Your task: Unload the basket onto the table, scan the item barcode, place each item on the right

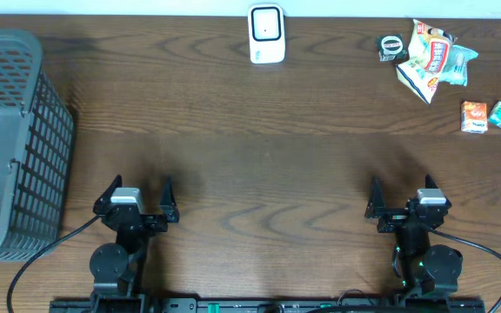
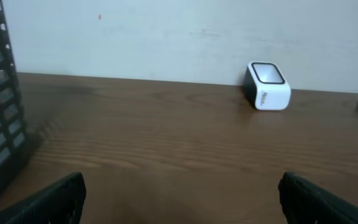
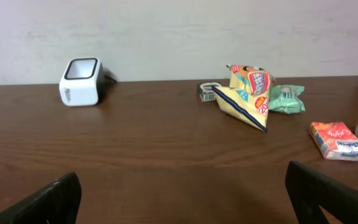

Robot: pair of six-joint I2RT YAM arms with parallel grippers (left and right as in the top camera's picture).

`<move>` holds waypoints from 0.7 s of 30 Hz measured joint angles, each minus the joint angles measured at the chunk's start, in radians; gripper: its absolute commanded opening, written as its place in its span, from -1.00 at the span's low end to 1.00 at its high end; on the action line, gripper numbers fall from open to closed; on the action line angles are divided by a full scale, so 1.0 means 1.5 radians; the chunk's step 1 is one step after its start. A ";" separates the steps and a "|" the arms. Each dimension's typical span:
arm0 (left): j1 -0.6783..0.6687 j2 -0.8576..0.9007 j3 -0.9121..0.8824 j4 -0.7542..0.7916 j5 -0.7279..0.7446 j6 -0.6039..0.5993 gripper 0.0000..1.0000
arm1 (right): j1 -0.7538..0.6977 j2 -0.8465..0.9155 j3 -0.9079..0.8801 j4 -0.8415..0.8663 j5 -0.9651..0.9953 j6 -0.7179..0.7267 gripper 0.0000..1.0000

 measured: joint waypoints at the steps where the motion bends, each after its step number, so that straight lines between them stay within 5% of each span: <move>1: 0.002 0.000 0.001 -0.003 -0.004 0.001 0.95 | 0.000 0.000 0.000 0.000 0.000 0.000 0.98; 21: 0.005 0.000 0.002 -0.006 -0.008 0.030 0.96 | 0.000 0.000 0.000 0.000 0.000 0.000 0.99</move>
